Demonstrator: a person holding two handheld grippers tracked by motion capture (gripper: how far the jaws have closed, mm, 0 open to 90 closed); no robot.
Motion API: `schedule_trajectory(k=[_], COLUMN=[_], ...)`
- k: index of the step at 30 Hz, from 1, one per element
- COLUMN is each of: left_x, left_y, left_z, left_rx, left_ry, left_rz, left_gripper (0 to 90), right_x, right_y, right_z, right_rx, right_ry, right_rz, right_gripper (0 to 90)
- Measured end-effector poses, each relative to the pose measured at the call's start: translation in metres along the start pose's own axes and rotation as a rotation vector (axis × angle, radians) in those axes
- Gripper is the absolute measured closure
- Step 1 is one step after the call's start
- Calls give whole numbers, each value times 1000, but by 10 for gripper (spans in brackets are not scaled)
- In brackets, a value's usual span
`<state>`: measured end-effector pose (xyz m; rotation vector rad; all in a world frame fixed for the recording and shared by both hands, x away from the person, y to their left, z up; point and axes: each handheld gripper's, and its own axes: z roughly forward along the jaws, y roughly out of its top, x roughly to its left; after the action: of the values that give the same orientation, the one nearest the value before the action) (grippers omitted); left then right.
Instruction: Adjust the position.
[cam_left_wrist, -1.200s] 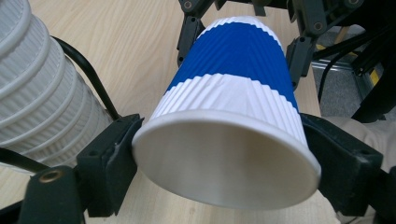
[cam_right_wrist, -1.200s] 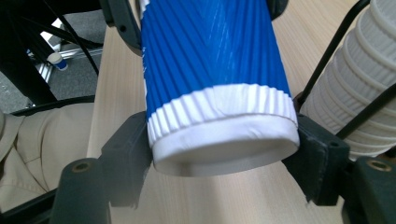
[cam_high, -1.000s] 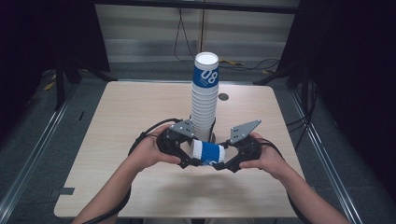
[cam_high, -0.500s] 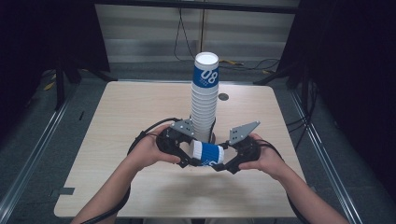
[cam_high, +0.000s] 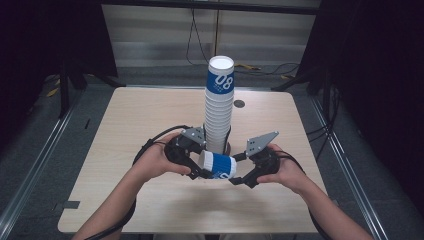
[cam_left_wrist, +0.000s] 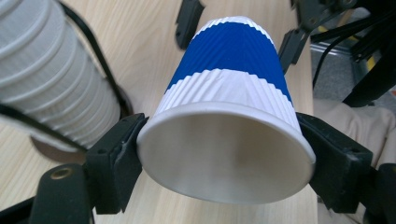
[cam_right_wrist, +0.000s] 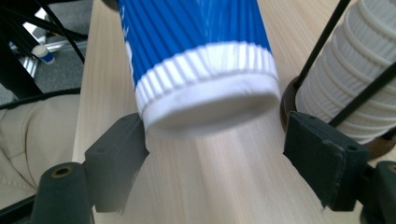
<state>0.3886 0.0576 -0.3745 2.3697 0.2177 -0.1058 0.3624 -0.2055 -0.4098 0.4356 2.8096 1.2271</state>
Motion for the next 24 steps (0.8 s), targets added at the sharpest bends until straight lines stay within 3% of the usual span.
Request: schedule_trajectory(k=[4, 5, 10, 15, 24], left_x=[2, 3, 5, 8, 12], left_y=[-5, -6, -10, -12, -17], left_z=[-2, -3, -4, -5, -5], left_rx=[86, 109, 144, 201, 258], left_ry=[34, 40, 48, 52, 78], left_rz=[-38, -31, -52, -38, -46], left_gripper=[207, 206, 203, 201, 197], right_x=[-1, -1, -1, -2, -3], right_y=[-2, -2, -2, -1, -3], right_z=[-2, -3, -3, -3, -4], right_rx=[16, 23, 36, 44, 52], right_ry=[-11, -16, -24, -27, -34], right_rz=[-3, -1, -5, -8, -4], right_gripper=[204, 204, 198, 197, 195])
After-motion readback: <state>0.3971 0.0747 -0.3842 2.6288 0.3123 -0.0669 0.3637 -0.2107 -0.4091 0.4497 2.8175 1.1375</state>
